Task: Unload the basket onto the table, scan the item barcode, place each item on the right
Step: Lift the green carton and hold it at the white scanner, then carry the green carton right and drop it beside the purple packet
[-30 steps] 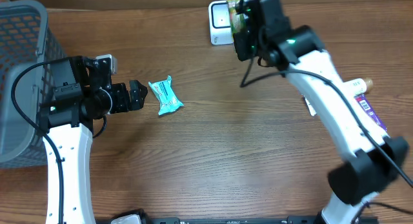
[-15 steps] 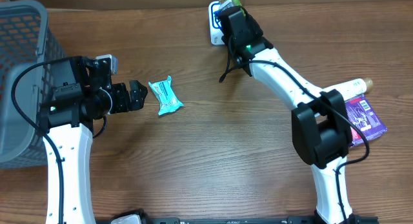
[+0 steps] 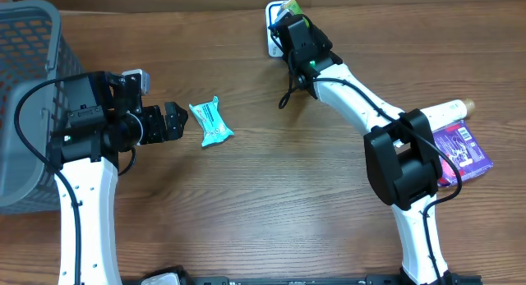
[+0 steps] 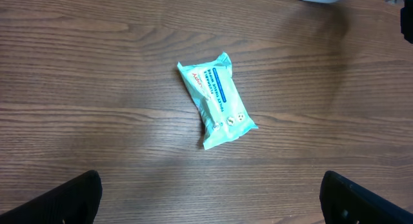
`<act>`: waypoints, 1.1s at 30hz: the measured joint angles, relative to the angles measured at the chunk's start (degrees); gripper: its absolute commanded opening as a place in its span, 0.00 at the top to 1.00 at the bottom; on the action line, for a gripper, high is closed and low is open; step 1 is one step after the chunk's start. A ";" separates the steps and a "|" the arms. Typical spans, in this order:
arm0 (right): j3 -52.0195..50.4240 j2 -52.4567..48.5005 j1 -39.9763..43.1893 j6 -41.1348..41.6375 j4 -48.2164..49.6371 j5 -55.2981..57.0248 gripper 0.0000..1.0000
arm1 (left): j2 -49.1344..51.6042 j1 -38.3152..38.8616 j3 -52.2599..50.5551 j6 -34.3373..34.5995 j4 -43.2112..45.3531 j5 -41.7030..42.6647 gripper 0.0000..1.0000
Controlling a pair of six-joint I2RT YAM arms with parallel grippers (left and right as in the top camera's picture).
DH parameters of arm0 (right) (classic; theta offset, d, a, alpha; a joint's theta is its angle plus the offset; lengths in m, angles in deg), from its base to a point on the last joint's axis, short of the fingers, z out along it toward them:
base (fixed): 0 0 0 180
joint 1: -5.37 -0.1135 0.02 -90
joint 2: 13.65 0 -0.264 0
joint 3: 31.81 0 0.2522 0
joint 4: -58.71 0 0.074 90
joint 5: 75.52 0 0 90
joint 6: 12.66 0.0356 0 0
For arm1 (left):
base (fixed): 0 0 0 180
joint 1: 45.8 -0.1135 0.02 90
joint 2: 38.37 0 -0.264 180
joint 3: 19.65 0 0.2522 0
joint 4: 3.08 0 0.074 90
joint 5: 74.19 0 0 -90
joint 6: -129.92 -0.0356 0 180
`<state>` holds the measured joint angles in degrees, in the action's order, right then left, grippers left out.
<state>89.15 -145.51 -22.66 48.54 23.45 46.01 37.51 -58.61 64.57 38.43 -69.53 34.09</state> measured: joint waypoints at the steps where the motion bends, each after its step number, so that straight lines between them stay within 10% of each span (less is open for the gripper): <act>1: 0.00 0.00 -0.17 -0.02 0.00 0.09 0.96 | 0.00 0.00 0.00 0.00 0.00 0.00 0.00; 33: 0.00 -1.60 -1.18 -9.01 11.04 2.97 0.96 | 0.00 0.00 0.00 0.00 0.02 -0.02 0.00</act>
<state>89.15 -147.10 -23.84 39.54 34.49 48.98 37.51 -58.61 64.57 38.43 -69.51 34.07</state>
